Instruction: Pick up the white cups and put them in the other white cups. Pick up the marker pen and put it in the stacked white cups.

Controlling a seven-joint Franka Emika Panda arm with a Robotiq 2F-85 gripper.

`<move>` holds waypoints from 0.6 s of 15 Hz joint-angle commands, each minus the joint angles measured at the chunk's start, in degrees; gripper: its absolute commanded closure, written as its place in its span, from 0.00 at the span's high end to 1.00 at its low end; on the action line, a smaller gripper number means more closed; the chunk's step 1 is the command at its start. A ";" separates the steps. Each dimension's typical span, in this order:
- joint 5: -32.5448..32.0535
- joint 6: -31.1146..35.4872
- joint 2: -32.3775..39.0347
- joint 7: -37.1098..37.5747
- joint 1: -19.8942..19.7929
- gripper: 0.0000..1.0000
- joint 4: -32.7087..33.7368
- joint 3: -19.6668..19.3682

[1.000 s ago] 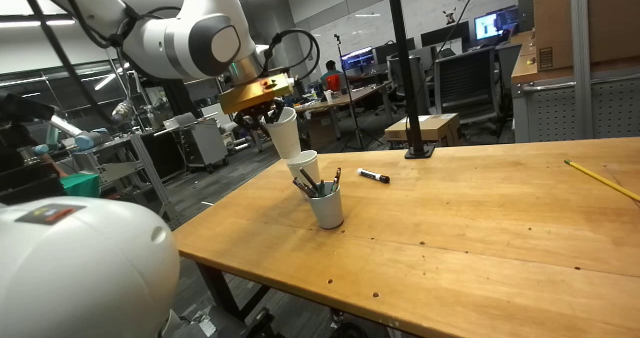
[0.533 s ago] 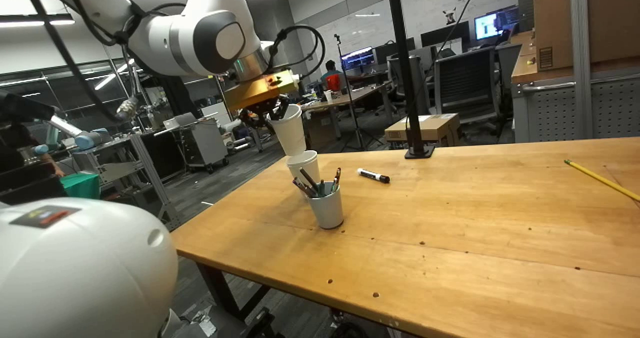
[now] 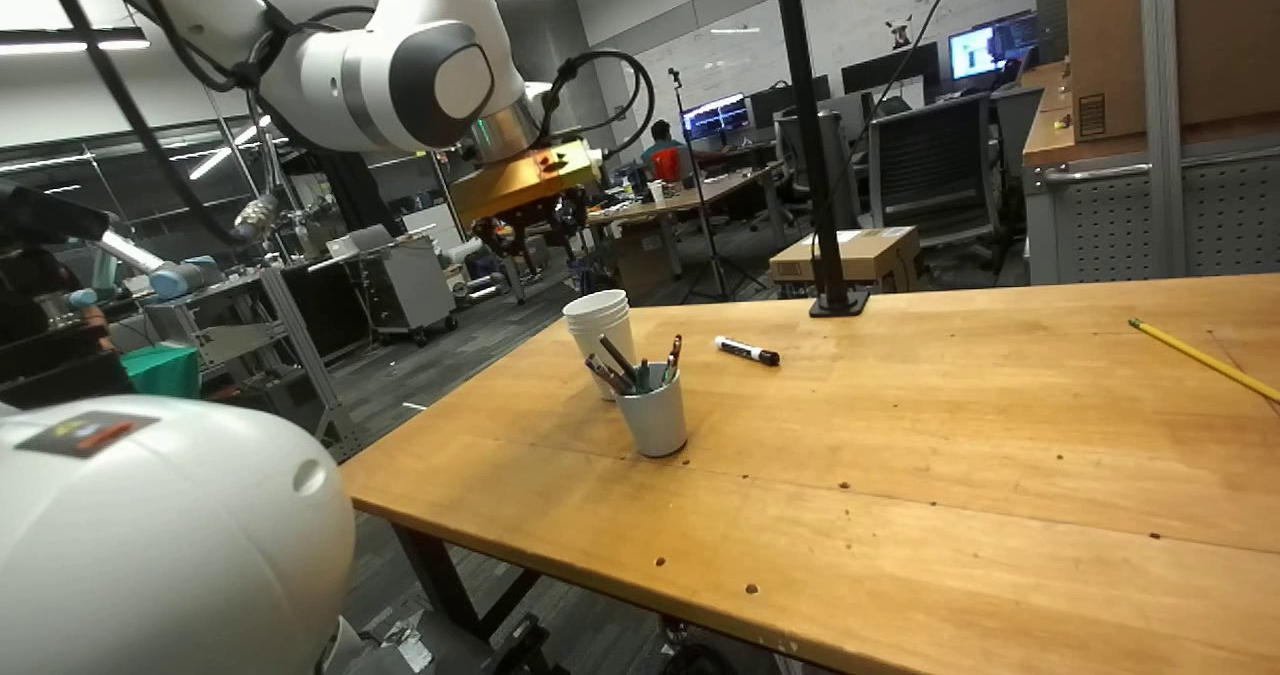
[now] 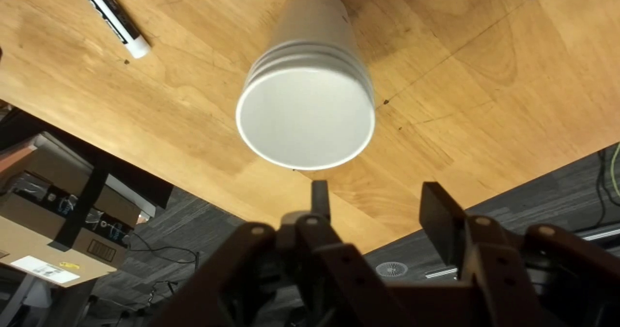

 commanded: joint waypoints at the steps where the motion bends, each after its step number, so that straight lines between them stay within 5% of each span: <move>1: -0.30 0.32 -1.11 -0.05 -0.49 0.84 -0.33 0.24; 3: -0.55 0.30 -1.21 0.07 -0.72 0.99 -0.45 0.23; 9: -1.23 0.18 -0.74 -0.24 -3.16 1.00 0.25 -1.10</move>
